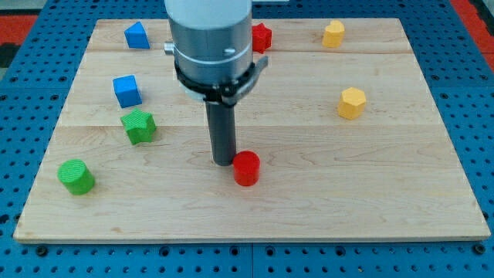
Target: Move the red circle to the downside of the yellow hexagon
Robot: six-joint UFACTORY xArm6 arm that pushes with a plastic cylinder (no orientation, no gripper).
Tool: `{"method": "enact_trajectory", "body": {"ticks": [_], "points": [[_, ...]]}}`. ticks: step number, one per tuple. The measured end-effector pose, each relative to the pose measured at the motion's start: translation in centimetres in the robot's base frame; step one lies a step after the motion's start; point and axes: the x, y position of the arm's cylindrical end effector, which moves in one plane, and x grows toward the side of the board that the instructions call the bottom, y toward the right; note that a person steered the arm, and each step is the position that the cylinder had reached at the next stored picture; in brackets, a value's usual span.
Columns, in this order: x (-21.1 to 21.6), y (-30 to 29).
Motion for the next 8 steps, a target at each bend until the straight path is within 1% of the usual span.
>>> {"method": "enact_trajectory", "body": {"ticks": [1,2,3,4,5,6,7,8], "points": [[1.4,3.4],[2.3,9.2],[6.5,6.0],[10.2,5.8],[6.6,7.8],[3.2,13.8],[3.5,12.3],[0.9,7.1]]}}
